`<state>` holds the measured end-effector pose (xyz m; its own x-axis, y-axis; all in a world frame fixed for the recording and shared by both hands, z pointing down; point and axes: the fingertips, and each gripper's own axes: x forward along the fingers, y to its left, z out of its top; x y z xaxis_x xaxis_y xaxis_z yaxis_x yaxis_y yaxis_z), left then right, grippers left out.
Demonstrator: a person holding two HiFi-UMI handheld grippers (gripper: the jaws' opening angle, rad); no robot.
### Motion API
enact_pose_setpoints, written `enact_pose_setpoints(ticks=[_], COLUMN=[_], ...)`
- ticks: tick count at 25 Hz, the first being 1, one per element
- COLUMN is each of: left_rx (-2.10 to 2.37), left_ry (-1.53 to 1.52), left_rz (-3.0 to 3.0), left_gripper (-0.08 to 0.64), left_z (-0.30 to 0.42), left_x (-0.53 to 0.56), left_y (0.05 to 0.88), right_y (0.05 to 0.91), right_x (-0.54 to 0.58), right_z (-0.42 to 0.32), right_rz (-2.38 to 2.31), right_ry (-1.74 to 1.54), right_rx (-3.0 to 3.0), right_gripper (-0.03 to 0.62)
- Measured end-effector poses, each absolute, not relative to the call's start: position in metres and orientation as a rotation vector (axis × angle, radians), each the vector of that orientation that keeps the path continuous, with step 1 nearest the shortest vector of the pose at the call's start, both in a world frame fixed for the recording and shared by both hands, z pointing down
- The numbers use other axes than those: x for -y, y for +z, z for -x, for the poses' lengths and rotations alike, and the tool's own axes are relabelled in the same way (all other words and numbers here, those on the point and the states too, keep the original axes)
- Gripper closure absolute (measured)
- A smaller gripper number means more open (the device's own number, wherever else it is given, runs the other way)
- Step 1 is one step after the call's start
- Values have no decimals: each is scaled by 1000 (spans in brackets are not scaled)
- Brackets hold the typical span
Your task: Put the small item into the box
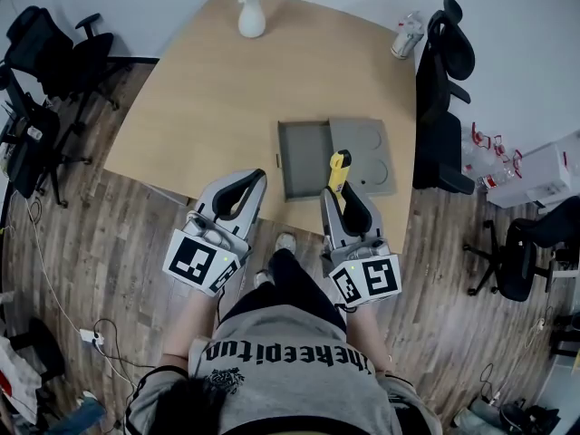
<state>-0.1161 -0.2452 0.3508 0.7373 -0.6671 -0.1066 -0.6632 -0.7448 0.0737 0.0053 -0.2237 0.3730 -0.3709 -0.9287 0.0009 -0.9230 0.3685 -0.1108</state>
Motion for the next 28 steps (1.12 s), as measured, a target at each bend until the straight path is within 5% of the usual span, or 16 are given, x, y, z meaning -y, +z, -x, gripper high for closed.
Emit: enact_pose_setpoints(ticks=[28], left_rx=[1207], left_ry=[-139], left_rz=[-2830], left_gripper=[543], left_z=[110], left_x=[351], left_y=[371], right_y=[494], right_x=[358], right_z=[-22], right_rz=[1847], right_ry=[-645], right_rx=[-2691], right_gripper=[472])
